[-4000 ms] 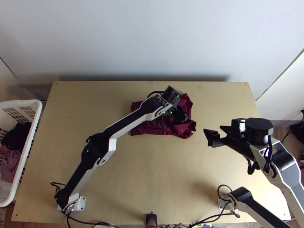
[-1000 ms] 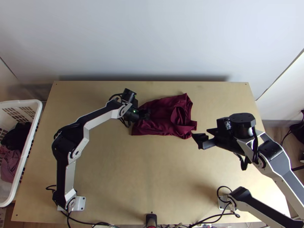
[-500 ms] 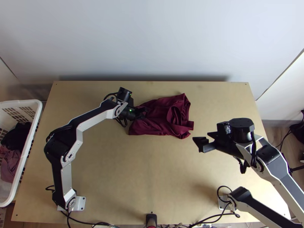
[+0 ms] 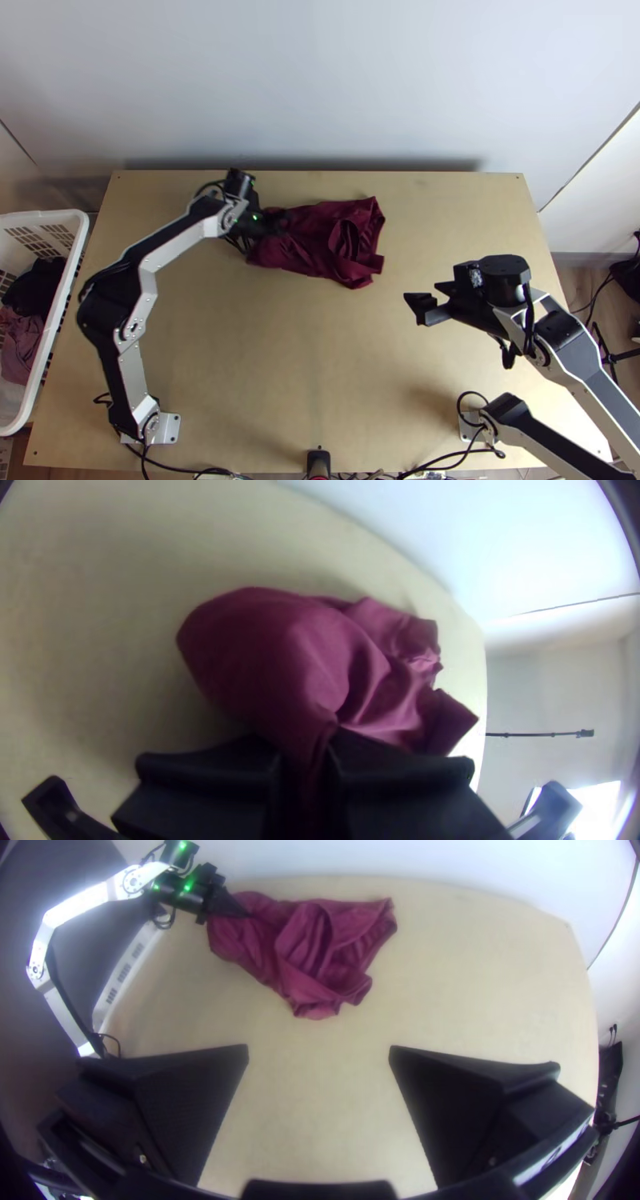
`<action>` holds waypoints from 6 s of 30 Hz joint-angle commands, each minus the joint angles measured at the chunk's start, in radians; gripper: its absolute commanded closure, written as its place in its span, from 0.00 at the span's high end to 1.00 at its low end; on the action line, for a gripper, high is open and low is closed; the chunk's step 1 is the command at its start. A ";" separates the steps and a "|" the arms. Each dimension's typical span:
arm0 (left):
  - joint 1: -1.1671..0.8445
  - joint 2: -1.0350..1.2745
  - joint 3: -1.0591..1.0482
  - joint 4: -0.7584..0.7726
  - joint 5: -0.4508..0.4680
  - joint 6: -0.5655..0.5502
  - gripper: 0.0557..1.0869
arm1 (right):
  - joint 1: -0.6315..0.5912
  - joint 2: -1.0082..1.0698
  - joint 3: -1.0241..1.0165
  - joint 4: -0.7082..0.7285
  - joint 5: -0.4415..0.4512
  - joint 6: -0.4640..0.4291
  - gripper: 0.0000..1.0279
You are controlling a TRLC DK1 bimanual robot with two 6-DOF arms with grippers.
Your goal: Fold the t-shirt
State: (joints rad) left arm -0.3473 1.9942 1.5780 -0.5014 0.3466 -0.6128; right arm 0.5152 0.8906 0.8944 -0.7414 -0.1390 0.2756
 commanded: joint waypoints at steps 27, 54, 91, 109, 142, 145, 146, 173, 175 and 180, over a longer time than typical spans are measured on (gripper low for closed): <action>-0.234 -0.034 0.654 -0.183 -0.026 -0.212 0.04 | 0.008 -0.074 -0.041 0.022 0.001 0.005 0.95; -0.246 -0.103 0.005 0.158 -0.112 -0.114 0.04 | 0.002 -0.110 -0.109 0.045 0.003 0.001 0.95; 0.188 -0.522 -0.553 0.267 -0.066 0.073 0.96 | 0.120 0.154 -0.134 0.231 -0.001 0.116 0.96; 0.372 -0.936 -0.684 0.126 -0.066 0.185 0.96 | 0.203 0.613 -0.046 0.616 0.004 0.255 0.95; 0.525 -1.052 -0.636 0.049 -0.067 0.179 0.96 | 0.091 1.081 0.308 0.636 -0.168 0.631 0.95; 0.547 -1.057 -0.642 0.046 -0.066 0.186 0.96 | 0.072 1.119 0.371 0.636 -0.152 0.634 0.95; 0.551 -1.058 -0.642 0.046 -0.066 0.188 0.96 | 0.065 1.137 0.396 0.636 -0.152 0.636 0.95; 0.585 -1.009 -0.656 0.083 -0.063 0.217 0.96 | 0.066 1.038 0.448 0.502 0.033 0.425 0.03; 0.584 -1.009 -0.667 0.096 -0.063 0.212 0.96 | 0.052 0.999 0.426 0.507 0.047 0.412 0.03; 0.584 -1.006 -0.688 0.113 -0.061 0.203 0.96 | 0.040 0.930 0.377 0.524 0.078 0.376 0.03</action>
State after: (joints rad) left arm 0.2344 0.9806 0.9131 -0.4053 0.2840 -0.3992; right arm 0.5774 1.9083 1.3289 -0.2310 -0.0998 0.6975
